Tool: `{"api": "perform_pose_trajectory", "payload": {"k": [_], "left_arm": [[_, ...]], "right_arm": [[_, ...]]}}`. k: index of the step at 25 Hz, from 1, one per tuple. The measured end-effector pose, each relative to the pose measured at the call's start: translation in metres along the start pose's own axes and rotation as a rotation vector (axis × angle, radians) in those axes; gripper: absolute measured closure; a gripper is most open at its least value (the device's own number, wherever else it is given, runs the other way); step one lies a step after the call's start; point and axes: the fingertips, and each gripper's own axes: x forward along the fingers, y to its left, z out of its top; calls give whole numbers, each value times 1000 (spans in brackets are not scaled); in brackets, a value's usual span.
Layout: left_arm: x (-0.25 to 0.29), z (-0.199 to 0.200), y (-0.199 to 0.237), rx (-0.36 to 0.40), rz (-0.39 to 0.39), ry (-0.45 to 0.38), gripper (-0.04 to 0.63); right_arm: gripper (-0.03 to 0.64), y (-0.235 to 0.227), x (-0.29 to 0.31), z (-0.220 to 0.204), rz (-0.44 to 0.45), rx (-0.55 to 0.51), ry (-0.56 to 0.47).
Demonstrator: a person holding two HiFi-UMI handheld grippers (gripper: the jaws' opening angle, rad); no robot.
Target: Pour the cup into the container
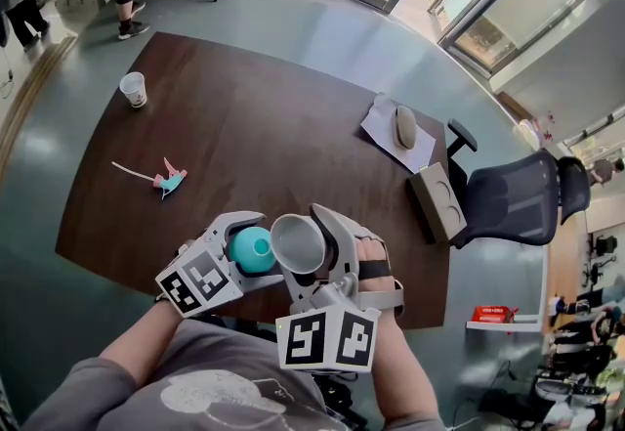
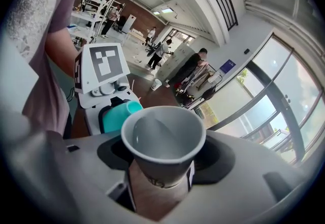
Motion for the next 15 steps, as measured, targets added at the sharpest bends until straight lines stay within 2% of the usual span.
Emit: {"api": "perform_pose_trajectory", "payload": {"k": [15], "left_arm": [[5,-4,0,-19,-8,21,164]], "right_arm": [[322,-1,5,-4,1,-103,49]]}}
